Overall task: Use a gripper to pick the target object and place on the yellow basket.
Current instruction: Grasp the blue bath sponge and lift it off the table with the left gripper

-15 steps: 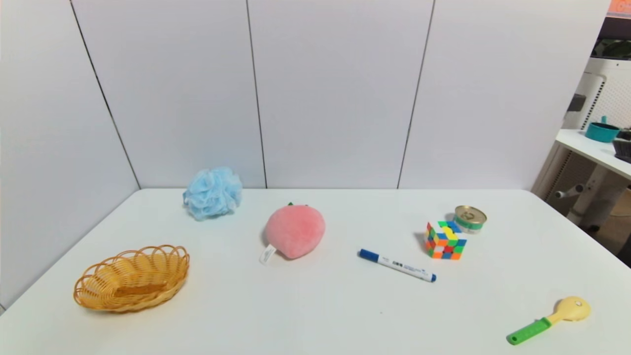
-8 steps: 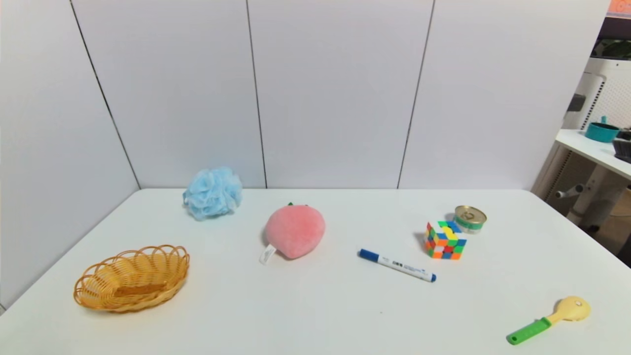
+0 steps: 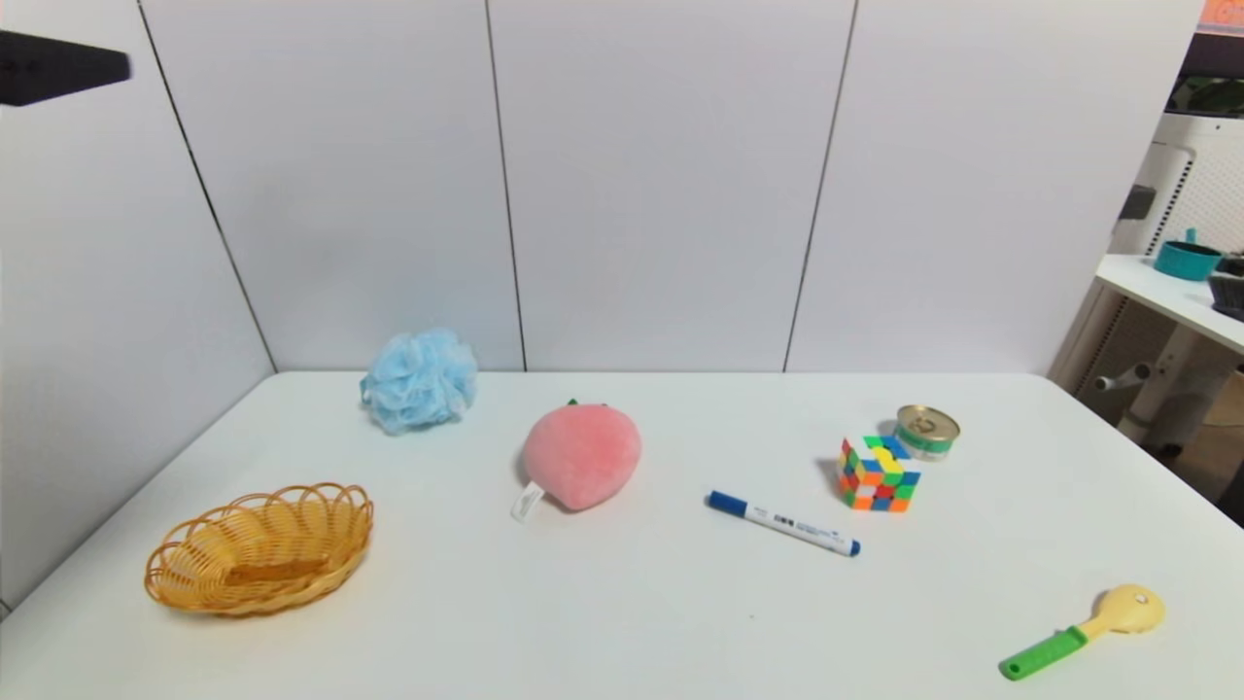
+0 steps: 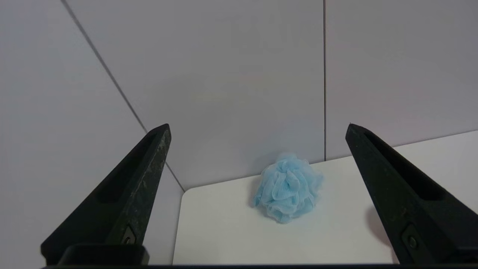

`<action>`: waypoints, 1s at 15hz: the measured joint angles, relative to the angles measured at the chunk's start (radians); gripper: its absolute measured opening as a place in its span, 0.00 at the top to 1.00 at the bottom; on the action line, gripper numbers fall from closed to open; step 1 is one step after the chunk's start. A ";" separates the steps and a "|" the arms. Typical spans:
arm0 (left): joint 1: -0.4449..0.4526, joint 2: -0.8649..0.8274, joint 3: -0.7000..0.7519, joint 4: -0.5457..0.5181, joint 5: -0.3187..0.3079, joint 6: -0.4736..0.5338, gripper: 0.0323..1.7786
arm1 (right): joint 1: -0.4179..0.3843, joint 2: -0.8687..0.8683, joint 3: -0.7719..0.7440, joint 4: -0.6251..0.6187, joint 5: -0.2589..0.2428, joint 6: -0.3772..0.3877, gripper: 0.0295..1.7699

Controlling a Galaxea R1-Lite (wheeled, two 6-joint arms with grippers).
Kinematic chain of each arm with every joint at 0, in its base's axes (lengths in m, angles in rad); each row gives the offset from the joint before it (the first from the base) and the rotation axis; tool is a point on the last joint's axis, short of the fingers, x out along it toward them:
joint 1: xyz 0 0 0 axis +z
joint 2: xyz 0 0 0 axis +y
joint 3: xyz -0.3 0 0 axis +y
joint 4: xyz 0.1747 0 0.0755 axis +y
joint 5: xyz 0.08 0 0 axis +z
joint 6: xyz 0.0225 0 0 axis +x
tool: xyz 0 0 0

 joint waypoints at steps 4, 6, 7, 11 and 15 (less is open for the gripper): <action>0.000 0.321 -0.209 0.000 -0.119 0.058 0.05 | 0.000 0.000 0.000 0.000 0.000 0.000 0.04; 0.000 0.438 -0.247 0.001 -0.196 0.069 0.05 | 0.000 0.000 0.000 0.000 0.000 0.000 0.04; 0.000 0.484 -0.255 0.000 -0.233 0.077 0.05 | 0.000 0.000 0.000 0.000 0.000 0.000 0.04; 0.005 0.642 -0.264 -0.005 -0.307 0.086 0.05 | 0.000 0.000 0.000 0.000 0.000 0.000 0.04; 0.007 0.763 -0.267 -0.006 -0.310 0.066 0.05 | 0.000 0.000 0.000 0.000 0.000 0.000 0.04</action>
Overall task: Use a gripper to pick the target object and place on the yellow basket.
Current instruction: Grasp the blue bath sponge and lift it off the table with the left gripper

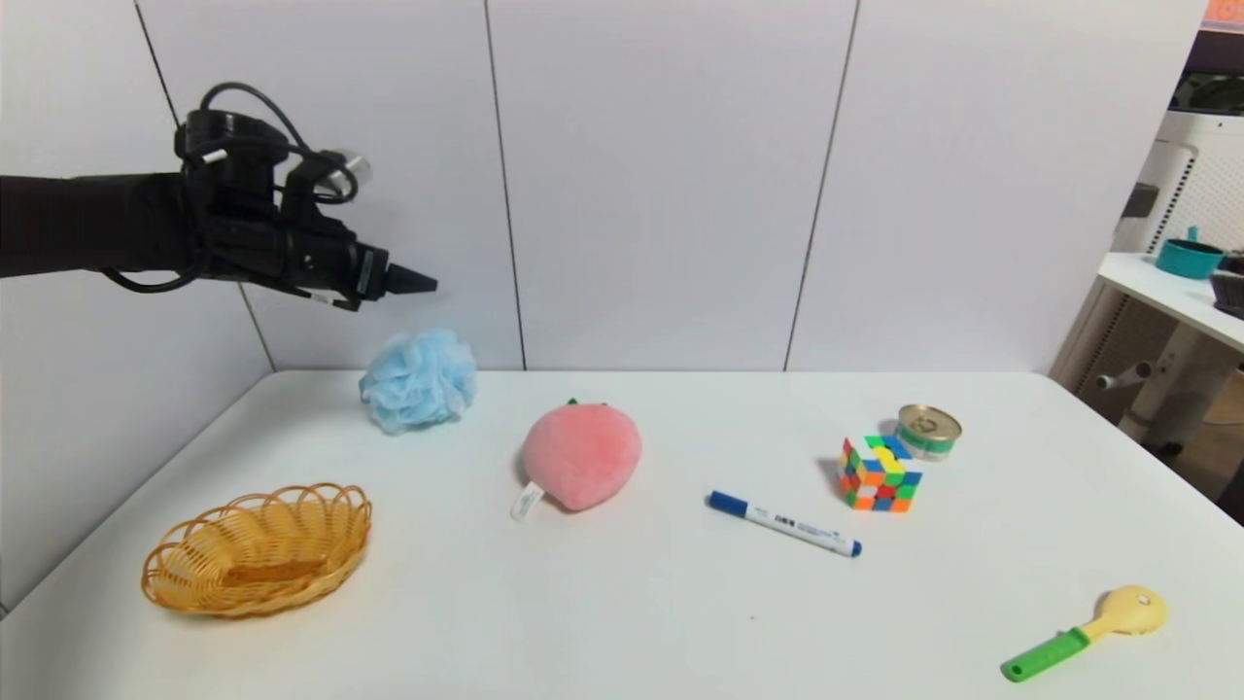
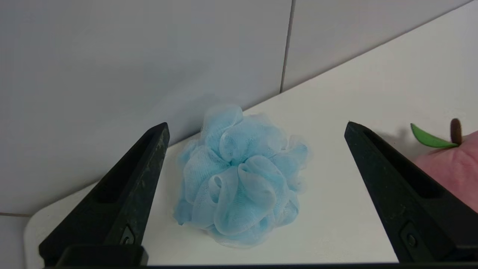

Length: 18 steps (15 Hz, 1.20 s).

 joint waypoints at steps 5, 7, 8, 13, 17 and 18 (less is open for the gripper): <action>-0.001 0.131 0.000 -0.020 0.001 -0.011 0.05 | 0.000 0.000 0.000 0.000 0.000 0.000 0.04; -0.001 0.169 0.000 -0.038 0.001 -0.022 0.05 | 0.000 0.000 0.000 0.000 0.000 0.000 0.04; -0.001 0.185 0.000 -0.039 0.001 -0.032 0.05 | 0.000 0.000 0.000 0.000 0.000 0.000 0.04; 0.000 0.236 0.003 -0.040 -0.049 -0.083 0.05 | 0.000 0.000 0.000 0.000 0.000 0.000 0.04; 0.001 0.271 0.002 -0.040 -0.049 -0.083 0.05 | 0.000 0.000 0.000 0.000 0.000 0.000 0.04; 0.001 0.278 0.001 -0.040 -0.049 -0.083 0.05 | 0.000 0.000 0.000 0.000 0.000 0.000 0.04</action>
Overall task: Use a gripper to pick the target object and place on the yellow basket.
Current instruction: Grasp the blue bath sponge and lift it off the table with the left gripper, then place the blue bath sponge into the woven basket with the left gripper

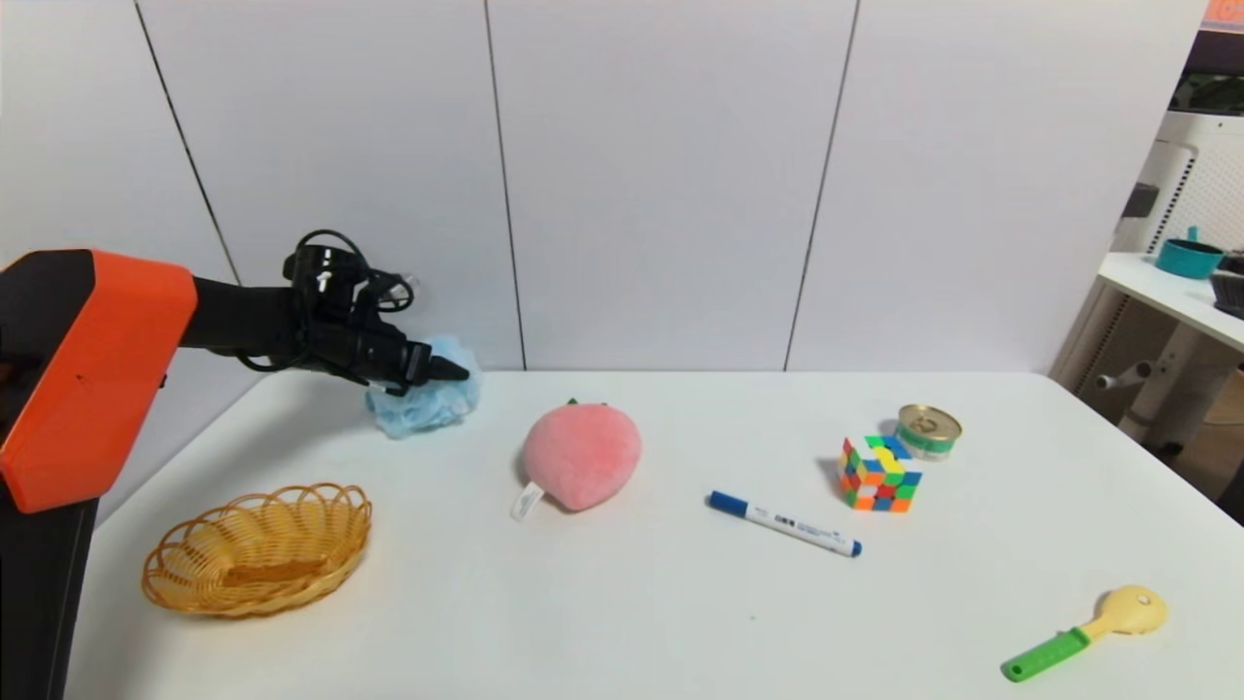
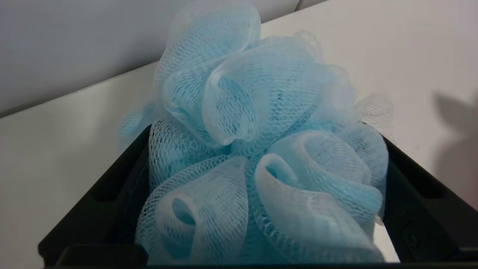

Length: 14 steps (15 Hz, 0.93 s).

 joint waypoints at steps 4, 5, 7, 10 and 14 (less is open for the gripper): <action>0.000 0.020 -0.001 0.000 -0.001 0.006 0.10 | 0.000 0.000 0.000 0.000 0.000 0.000 0.04; 0.000 0.023 -0.002 0.000 -0.001 0.007 0.20 | 0.000 0.000 0.000 0.000 0.000 0.000 0.04; 0.000 0.027 -0.003 0.000 -0.001 0.009 0.37 | 0.000 0.000 0.000 0.000 0.000 0.000 0.04; 0.000 0.030 -0.003 -0.001 -0.001 0.010 0.53 | 0.000 0.000 0.000 0.000 0.000 0.000 0.04; 0.000 -0.034 0.004 0.072 0.002 0.014 0.77 | 0.000 0.000 0.000 0.000 0.000 0.000 0.04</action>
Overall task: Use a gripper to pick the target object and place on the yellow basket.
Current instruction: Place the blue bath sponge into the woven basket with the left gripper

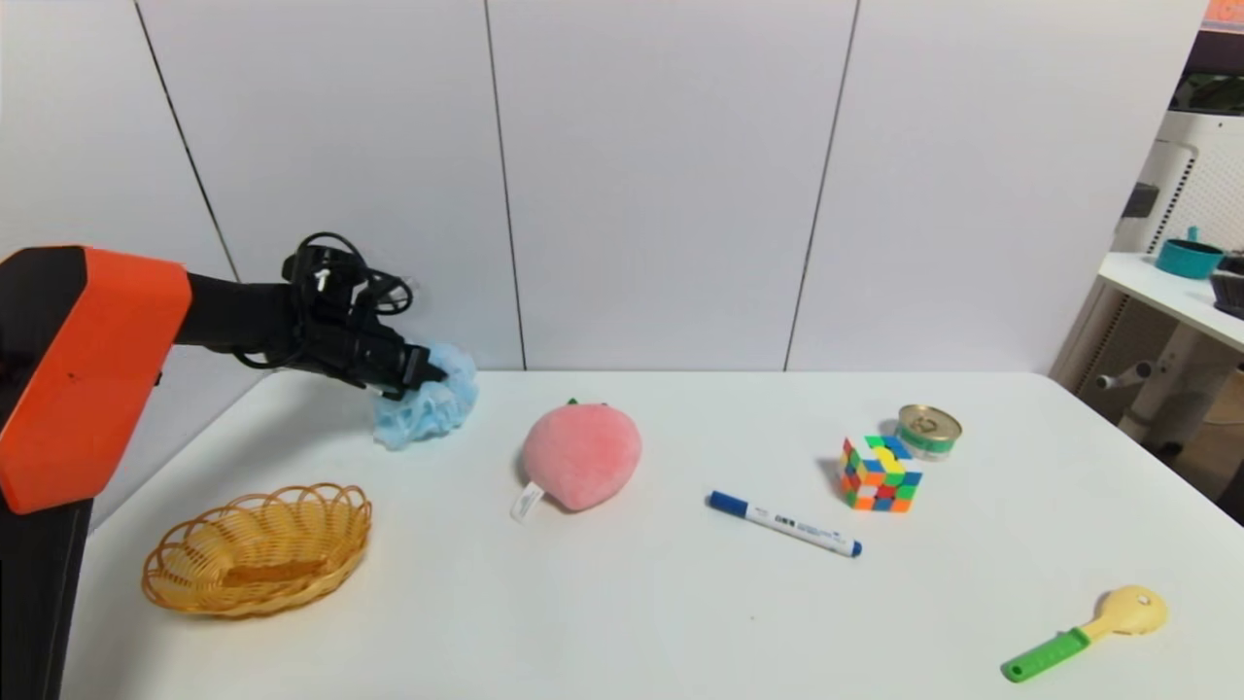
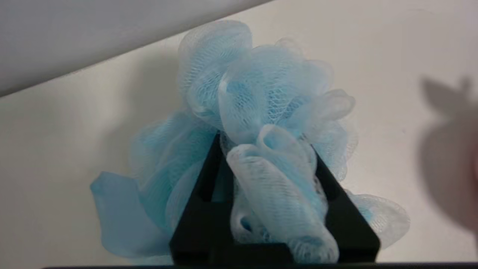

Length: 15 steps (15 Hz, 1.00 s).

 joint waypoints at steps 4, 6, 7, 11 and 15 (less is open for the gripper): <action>0.002 -0.137 0.024 0.023 0.000 0.013 0.82 | 0.000 0.000 0.000 0.000 -0.001 0.000 0.04; 0.012 -0.232 0.032 0.039 0.006 0.013 0.82 | 0.000 0.000 0.000 0.000 0.000 0.000 0.04; 0.020 -0.284 0.036 0.057 0.008 0.013 0.82 | 0.000 0.000 0.000 0.000 0.000 0.000 0.04; 0.058 -0.531 0.133 0.148 0.011 0.022 0.83 | 0.000 0.000 0.000 0.000 -0.001 0.001 0.04; 0.085 -0.756 0.416 0.164 0.012 0.029 0.83 | 0.000 0.000 0.000 0.000 -0.001 0.001 0.04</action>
